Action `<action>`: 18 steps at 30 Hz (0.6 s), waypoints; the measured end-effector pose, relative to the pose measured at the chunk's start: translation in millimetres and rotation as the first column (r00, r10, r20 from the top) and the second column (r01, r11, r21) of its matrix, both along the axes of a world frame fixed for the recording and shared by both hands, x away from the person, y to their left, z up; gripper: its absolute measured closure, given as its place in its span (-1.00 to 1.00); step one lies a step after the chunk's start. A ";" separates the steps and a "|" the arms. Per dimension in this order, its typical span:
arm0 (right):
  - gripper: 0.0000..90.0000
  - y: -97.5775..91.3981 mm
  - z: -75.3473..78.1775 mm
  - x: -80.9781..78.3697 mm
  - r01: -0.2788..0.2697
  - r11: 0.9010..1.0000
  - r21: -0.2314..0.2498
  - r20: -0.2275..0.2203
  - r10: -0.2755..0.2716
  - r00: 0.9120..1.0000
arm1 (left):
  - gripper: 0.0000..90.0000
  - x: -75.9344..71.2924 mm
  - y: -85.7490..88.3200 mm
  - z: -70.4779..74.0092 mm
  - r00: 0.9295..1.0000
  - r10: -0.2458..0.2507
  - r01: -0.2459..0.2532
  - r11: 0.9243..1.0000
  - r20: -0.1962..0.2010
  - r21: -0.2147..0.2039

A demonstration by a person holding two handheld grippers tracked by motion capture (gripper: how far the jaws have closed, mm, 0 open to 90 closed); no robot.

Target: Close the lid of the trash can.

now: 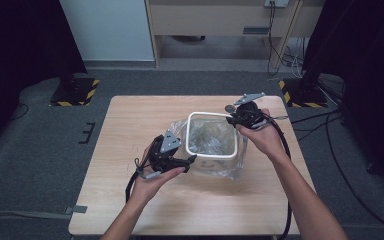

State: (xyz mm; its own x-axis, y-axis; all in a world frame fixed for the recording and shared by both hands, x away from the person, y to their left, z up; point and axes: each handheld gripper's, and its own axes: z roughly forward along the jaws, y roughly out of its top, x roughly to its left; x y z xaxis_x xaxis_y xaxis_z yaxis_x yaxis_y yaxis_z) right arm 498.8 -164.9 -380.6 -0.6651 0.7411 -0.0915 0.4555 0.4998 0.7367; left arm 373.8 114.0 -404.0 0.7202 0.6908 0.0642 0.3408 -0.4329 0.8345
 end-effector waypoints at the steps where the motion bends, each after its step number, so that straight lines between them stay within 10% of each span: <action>1: 0.64 1.7 0.0 1.4 -0.009 1.000 -0.017 0.000 0.009 1.000 | -0.54 -0.5 -0.5 0.6 1.000 -0.003 0.003 1.000 0.001 -0.007; 9: 0.65 5.1 -4.4 6.9 -0.031 0.999 -0.033 -0.030 0.030 0.999 | -0.48 2.2 1.2 10.6 0.999 0.039 -0.037 0.998 0.033 -0.052; 18: 0.64 1.9 -3.0 5.7 -0.027 0.999 -0.023 -0.021 0.026 0.999 | -0.45 12.7 -1.3 6.9 0.997 0.058 -0.057 0.998 0.048 -0.012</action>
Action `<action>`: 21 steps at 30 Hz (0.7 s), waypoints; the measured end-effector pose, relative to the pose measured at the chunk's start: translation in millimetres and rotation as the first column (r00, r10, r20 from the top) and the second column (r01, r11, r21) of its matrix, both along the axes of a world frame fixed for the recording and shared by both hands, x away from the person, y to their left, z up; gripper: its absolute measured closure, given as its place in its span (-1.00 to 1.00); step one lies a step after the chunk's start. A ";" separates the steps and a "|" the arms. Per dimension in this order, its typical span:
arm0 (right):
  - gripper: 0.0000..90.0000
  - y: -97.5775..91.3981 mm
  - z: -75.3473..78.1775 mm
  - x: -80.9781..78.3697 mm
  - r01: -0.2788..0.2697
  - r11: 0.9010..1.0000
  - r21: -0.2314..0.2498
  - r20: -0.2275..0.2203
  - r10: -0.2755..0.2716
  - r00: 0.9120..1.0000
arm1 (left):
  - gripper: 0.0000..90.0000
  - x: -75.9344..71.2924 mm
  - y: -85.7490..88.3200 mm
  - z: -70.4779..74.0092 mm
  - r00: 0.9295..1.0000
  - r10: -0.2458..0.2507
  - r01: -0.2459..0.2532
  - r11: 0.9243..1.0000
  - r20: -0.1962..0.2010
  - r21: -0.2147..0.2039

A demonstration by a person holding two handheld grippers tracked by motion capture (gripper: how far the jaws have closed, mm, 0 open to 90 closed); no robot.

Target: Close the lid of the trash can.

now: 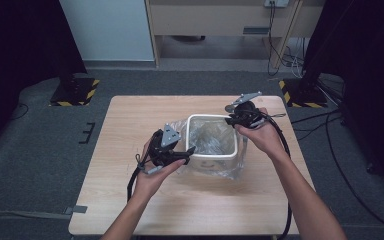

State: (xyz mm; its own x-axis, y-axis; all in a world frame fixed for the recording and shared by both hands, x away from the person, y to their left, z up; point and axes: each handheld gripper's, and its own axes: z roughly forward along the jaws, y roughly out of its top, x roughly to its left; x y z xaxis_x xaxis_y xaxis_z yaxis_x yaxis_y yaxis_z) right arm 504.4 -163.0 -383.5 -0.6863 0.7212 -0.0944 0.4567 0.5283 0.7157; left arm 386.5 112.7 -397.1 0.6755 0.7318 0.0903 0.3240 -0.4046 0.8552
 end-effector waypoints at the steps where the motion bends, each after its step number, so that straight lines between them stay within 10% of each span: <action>1: 0.64 -1.3 0.7 -0.1 0.001 1.000 0.001 0.002 -0.001 1.000 | -0.45 -0.7 -0.8 -0.4 1.000 0.016 -0.016 1.000 -0.015 0.002; 13: 0.64 -5.0 -10.2 2.5 -0.012 1.000 -0.022 -0.008 0.012 1.000 | -0.45 13.6 -2.3 -10.4 0.999 0.030 -0.030 0.999 -0.017 0.024; 19: 0.63 -9.6 -18.4 3.1 -0.007 0.999 0.041 -0.013 0.007 1.000 | -0.46 14.4 -1.5 -12.2 0.999 0.025 -0.024 1.000 -0.022 0.012; 21: 0.37 -8.9 -17.5 2.3 -0.002 0.999 0.038 -0.004 0.002 1.000 | -0.49 13.0 -1.6 -11.5 0.999 0.035 -0.034 0.999 -0.029 0.014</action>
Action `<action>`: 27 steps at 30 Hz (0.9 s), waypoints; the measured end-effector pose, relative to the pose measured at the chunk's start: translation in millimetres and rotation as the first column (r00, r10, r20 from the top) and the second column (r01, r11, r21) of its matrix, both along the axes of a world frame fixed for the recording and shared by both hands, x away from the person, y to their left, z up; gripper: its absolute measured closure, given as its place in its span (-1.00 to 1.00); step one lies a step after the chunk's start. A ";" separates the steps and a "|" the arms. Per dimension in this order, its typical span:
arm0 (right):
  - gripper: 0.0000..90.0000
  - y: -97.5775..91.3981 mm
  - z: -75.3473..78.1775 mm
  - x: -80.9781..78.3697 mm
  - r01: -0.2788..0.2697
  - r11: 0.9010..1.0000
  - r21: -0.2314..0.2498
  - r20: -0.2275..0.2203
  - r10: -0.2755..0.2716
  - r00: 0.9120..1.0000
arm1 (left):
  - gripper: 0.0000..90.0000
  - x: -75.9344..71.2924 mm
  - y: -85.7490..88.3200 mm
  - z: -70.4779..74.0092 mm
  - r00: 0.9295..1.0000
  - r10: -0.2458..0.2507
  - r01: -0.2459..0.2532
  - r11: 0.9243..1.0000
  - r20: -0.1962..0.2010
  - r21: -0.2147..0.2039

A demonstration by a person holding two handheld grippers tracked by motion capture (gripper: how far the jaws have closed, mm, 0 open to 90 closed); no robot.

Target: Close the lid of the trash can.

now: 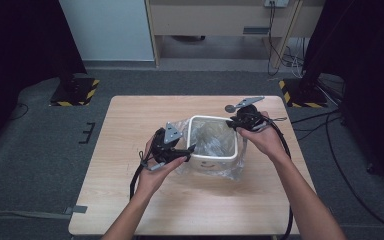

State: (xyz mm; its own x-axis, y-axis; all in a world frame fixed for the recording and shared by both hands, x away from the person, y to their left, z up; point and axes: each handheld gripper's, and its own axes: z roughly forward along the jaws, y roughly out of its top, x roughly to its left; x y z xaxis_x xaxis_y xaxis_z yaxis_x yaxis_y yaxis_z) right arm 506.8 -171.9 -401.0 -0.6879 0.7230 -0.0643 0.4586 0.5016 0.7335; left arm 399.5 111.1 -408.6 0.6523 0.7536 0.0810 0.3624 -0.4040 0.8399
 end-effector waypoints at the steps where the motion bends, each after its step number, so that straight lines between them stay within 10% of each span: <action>1: 0.17 0.0 0.4 0.1 0.014 1.000 0.005 -0.001 -0.014 1.000 | -0.53 1.0 0.3 0.8 1.000 -0.014 0.015 1.000 0.018 -0.011; 10: -0.80 -17.8 16.4 -18.4 0.056 0.993 0.099 0.064 -0.063 0.996 | -0.69 -7.2 25.9 19.4 0.997 0.041 -0.040 0.999 0.059 -0.027; 27: -0.83 -104.6 -47.4 -34.9 0.254 0.959 0.121 -0.010 -0.255 0.967 | -0.76 18.3 104.5 -51.9 0.977 0.169 -0.160 0.984 -0.127 0.078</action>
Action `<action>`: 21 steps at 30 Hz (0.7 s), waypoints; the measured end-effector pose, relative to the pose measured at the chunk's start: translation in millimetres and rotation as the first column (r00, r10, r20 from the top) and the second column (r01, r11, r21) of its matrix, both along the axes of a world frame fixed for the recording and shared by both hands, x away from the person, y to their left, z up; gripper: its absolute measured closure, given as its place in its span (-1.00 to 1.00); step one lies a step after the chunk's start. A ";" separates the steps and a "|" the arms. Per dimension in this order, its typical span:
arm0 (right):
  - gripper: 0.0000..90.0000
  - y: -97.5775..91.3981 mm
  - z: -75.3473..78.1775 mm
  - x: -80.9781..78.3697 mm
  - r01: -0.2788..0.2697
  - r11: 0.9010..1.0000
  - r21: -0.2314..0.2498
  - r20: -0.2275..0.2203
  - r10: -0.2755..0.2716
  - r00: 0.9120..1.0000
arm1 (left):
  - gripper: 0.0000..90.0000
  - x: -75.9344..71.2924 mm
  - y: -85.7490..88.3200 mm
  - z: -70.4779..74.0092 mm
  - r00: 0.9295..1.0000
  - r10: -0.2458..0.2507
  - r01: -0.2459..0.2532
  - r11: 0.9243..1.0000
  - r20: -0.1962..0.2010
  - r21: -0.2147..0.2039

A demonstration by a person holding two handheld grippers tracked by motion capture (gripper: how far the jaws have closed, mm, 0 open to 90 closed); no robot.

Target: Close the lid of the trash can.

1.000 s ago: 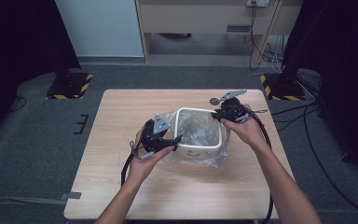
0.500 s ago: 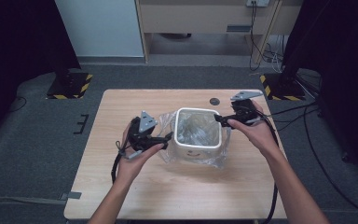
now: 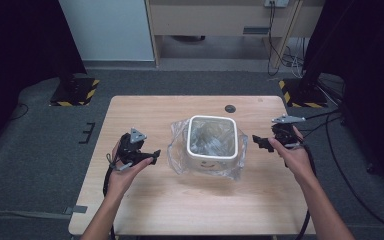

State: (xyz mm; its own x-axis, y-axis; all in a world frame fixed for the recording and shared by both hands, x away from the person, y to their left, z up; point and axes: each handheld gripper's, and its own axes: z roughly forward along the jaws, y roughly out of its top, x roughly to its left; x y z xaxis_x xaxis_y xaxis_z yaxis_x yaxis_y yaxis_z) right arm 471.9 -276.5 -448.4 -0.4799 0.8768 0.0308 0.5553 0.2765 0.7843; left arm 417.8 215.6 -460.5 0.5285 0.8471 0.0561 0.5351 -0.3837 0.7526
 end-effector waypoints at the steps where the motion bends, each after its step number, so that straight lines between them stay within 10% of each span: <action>1: -0.83 -4.0 -5.7 -0.4 0.012 1.000 0.006 -0.011 -0.012 1.000 | -0.76 1.7 2.0 -5.0 1.000 0.002 -0.002 1.000 -0.012 0.001; 10: -0.80 -23.5 -51.6 1.8 0.098 0.995 -0.026 -0.120 -0.100 0.988 | -0.85 18.5 14.2 -38.0 0.994 0.008 -0.005 1.000 -0.110 0.028; 21: -0.80 -25.4 -70.6 6.9 0.147 0.988 -0.046 -0.146 -0.152 0.978 | -0.86 35.5 19.3 -59.5 0.986 0.044 -0.038 0.998 -0.158 0.040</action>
State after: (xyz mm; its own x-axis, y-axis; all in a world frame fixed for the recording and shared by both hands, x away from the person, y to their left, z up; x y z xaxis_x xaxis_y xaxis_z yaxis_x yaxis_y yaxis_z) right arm 478.7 -301.8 -519.0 -0.3359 0.9399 0.0606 0.7021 0.2070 0.6813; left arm 453.3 234.9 -520.0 0.4977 0.8673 0.0057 0.6626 -0.3845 0.6427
